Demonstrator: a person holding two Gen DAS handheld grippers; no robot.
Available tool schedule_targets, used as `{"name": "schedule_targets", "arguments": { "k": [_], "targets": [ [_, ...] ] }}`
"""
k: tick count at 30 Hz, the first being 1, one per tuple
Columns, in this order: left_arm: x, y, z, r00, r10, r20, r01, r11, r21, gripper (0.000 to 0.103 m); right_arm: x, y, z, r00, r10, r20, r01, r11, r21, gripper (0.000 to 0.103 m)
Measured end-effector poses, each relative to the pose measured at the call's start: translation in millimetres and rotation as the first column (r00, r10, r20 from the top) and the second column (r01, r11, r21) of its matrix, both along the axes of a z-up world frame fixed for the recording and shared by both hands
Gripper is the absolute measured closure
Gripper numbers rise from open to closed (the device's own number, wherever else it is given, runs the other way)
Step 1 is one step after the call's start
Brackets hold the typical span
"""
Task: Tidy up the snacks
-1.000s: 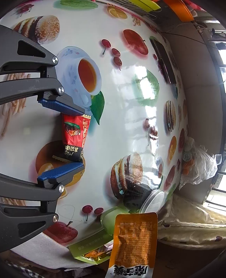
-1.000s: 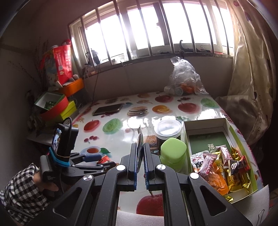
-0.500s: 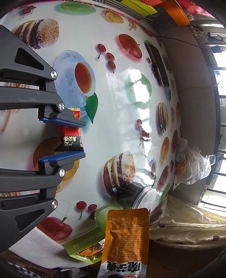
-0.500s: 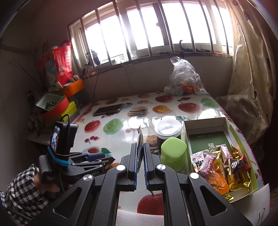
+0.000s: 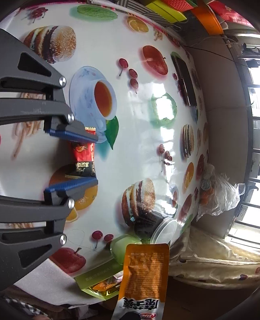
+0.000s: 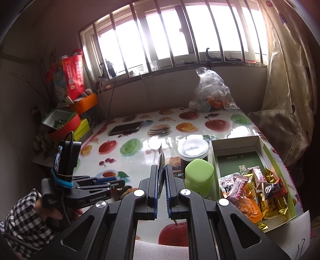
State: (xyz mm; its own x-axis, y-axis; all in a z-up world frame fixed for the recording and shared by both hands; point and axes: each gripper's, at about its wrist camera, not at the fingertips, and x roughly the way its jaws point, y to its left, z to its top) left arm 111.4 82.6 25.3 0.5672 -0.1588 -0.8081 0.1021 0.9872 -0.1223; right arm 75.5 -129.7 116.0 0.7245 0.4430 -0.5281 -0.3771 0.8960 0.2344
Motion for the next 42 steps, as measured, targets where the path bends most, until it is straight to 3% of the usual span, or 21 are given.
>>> {"name": "schedule_targets", "arguments": {
  "k": [1,6,14,22,26,30,36,42],
  "targets": [
    [-1,2,-2,1.0,0.007,-0.011,-0.007,1.0,-0.01,0.052,-1,-1,1,1.0,0.001,-0.001,-0.001,1.0,0.002,0.096],
    [-7,6,-12,0.998,0.027,-0.058,-0.027,1.0,0.003,0.052,-4,3,1,1.0,0.015,-0.002,-0.015,1.0,0.006,0.096],
    [-6,32,-14,0.983,0.17,-0.075,-0.167,0.985,0.039,0.052,-6,6,-3,0.999,0.034,-0.016,-0.034,0.999,0.016,0.096],
    [-9,37,4,0.98,0.194,-0.034,-0.197,0.972,-0.127,0.052,-5,5,-6,0.999,0.035,-0.024,-0.035,0.999,0.026,0.096],
    [4,20,6,0.982,0.185,-0.027,-0.186,0.979,-0.078,0.051,-4,4,-7,0.999,0.033,-0.029,-0.032,0.999,0.03,0.096],
    [19,11,-12,0.973,0.209,-0.095,-0.212,0.977,-0.026,0.051,-2,1,-8,0.999,0.03,-0.03,-0.029,0.999,0.029,0.096],
    [27,0,-19,0.971,0.227,-0.081,-0.223,0.973,0.056,0.051,0,-3,-9,0.999,0.025,-0.031,-0.024,0.999,0.035,0.096],
    [30,-2,-20,0.966,0.249,-0.074,-0.243,0.967,0.079,0.052,0,-7,-8,0.999,0.018,-0.03,-0.017,0.999,0.042,0.096]
  ]
}}
